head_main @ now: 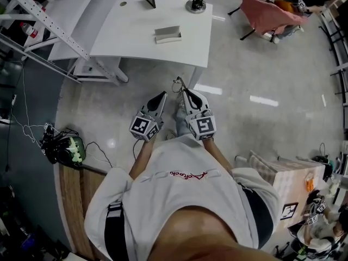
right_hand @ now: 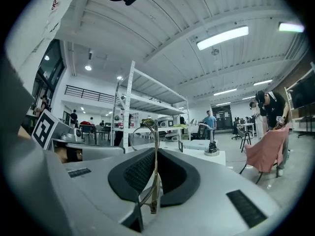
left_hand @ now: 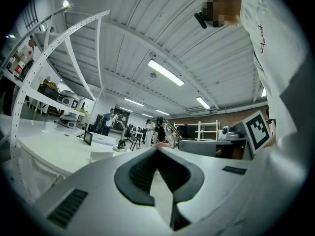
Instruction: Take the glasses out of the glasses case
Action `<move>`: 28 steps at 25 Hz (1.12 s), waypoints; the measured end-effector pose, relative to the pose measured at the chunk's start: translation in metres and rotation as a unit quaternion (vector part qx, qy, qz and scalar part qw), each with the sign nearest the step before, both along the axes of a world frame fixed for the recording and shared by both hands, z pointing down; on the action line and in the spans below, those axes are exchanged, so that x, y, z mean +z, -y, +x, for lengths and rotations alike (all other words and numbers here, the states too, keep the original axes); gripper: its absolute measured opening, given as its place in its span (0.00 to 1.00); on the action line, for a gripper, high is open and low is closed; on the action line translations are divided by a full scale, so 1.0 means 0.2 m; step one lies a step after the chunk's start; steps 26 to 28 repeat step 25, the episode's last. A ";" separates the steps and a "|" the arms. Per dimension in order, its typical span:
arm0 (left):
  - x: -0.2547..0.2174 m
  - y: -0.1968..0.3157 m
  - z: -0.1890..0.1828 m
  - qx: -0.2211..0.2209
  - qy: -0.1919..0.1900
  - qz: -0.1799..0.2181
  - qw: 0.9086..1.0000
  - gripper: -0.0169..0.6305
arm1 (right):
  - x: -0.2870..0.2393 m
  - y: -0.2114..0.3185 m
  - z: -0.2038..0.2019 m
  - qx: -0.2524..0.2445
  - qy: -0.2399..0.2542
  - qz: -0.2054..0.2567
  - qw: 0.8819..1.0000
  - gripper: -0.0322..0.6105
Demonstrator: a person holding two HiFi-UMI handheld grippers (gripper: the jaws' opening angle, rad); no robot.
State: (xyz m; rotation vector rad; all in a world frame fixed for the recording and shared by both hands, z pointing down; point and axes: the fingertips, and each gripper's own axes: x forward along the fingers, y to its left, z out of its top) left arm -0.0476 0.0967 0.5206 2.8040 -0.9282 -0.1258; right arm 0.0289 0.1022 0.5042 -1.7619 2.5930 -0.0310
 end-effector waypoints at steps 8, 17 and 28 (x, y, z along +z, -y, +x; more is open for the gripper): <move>-0.01 -0.05 -0.02 0.001 0.002 0.008 1.000 0.02 | -0.02 -0.04 -0.02 0.001 0.000 0.010 1.000 0.09; -0.02 -0.06 -0.04 0.006 0.003 0.011 1.000 0.02 | -0.04 -0.03 -0.06 -0.004 -0.002 0.014 1.000 0.09; -0.04 -0.06 -0.02 0.005 0.003 0.016 1.000 0.02 | -0.04 -0.03 -0.04 -0.004 -0.004 0.016 1.000 0.09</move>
